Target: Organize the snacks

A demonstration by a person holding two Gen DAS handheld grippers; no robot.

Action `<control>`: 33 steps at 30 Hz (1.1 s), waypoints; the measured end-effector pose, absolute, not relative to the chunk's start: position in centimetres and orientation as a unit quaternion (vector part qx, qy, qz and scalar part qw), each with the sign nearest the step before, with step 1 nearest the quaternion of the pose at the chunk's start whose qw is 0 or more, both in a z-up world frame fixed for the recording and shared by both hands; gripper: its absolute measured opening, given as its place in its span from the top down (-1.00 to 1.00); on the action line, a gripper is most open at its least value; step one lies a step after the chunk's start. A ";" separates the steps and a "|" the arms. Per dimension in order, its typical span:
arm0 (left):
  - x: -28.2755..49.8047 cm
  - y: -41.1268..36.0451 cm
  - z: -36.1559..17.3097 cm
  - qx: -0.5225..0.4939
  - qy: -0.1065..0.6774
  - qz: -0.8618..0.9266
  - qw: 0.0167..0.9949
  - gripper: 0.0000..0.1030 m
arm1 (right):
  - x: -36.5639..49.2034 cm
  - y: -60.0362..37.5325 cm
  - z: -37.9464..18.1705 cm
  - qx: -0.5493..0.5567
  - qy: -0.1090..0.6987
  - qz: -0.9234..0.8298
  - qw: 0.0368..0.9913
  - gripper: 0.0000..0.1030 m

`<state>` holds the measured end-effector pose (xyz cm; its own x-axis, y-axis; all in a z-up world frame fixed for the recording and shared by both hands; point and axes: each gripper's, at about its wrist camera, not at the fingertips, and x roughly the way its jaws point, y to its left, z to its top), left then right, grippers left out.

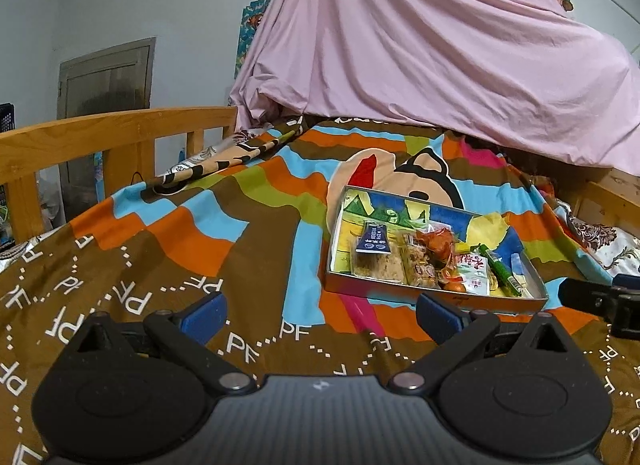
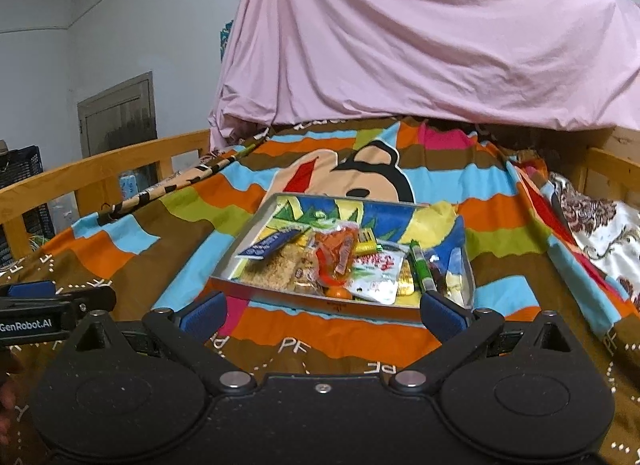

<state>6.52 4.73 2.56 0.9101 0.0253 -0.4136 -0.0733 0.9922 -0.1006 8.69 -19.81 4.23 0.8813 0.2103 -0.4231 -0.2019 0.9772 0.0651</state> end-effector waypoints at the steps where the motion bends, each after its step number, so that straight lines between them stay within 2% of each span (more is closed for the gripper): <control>1: 6.6 4.7 2.4 -0.055 0.210 0.024 0.976 -0.99 | 8.8 -19.9 4.0 0.011 0.221 0.105 0.969 -0.99; 12: 7.1 4.5 1.5 -0.049 0.221 0.016 0.974 -0.99 | 10.0 -20.2 2.1 0.020 0.241 0.102 0.965 -0.99; 33: 7.2 4.4 1.2 -0.048 0.221 0.014 0.974 -0.99 | 10.2 -19.6 2.0 0.005 0.242 0.107 0.964 -0.99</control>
<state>7.22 4.41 1.16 0.9016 0.0056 -0.4326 -0.0481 0.9950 -0.0874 10.22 -19.60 2.03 0.8603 0.2094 -0.4648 -0.2045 0.9769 0.0617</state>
